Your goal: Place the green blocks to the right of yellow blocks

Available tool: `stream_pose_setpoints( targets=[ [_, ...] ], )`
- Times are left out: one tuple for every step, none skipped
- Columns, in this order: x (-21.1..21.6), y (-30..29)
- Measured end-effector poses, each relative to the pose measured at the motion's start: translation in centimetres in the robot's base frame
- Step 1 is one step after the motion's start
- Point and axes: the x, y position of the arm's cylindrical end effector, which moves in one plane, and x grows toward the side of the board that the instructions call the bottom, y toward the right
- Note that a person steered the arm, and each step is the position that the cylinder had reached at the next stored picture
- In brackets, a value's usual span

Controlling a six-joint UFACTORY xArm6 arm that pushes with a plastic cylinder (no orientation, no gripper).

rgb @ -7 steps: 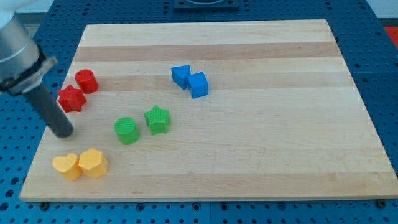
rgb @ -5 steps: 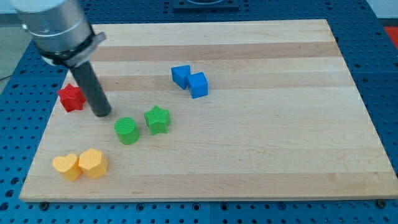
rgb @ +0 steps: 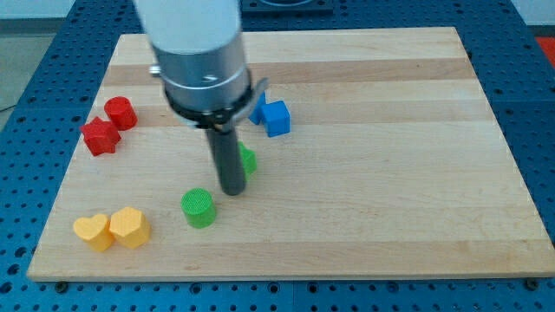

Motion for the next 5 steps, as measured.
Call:
stream_pose_setpoints(
  targets=[
    [1.7,0.6],
    [3.8,-2.9],
    [4.5,-4.3],
    [1.5,-3.4],
    [0.0,-5.2]
  ],
)
